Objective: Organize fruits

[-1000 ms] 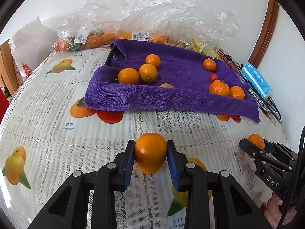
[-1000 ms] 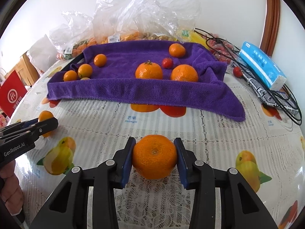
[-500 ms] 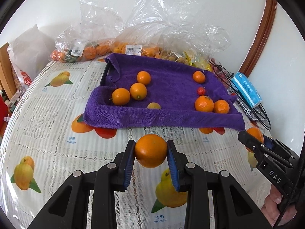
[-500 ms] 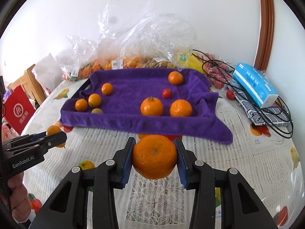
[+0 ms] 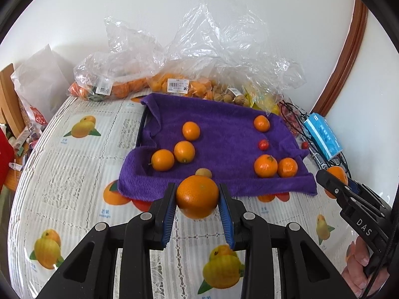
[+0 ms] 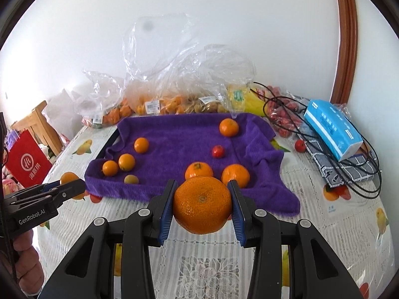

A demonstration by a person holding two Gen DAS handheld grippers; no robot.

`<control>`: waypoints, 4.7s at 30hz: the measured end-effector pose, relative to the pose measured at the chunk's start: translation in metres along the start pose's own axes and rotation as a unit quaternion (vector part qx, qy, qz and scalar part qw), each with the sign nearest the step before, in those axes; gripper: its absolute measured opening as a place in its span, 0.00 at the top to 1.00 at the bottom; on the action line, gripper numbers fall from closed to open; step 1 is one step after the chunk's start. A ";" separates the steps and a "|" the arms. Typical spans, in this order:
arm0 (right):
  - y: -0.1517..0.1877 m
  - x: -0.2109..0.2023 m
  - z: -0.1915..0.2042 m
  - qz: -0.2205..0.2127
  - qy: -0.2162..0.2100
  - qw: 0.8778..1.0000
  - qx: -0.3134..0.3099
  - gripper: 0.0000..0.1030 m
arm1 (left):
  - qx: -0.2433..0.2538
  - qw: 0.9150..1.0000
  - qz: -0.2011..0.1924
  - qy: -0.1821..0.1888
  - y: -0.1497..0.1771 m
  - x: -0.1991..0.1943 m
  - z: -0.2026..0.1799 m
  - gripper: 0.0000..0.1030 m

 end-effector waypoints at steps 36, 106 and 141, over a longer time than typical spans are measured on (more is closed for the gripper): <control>-0.057 0.052 -0.016 -0.022 0.008 1.000 0.004 0.60 | 0.005 1.000 -0.013 -0.018 -0.064 0.039 0.001 0.70; -0.047 0.062 -0.017 0.021 0.013 1.000 0.017 0.40 | 0.031 0.999 0.009 -0.013 -0.061 0.042 -0.006 0.46; 0.003 -0.170 -0.030 -0.065 0.087 0.993 0.034 0.00 | 0.054 0.993 -0.100 -0.023 0.005 -0.155 -0.050 0.04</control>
Point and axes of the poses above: each gripper's, at about its wrist camera, not at the fingertips, and x roughly the way its jaws point, z to its left, y to its underside, the point moved 6 cm from there along x, roughly the way its jaws point, and after that the axes turned 13 degrees about -z, right-handed, at the moved point
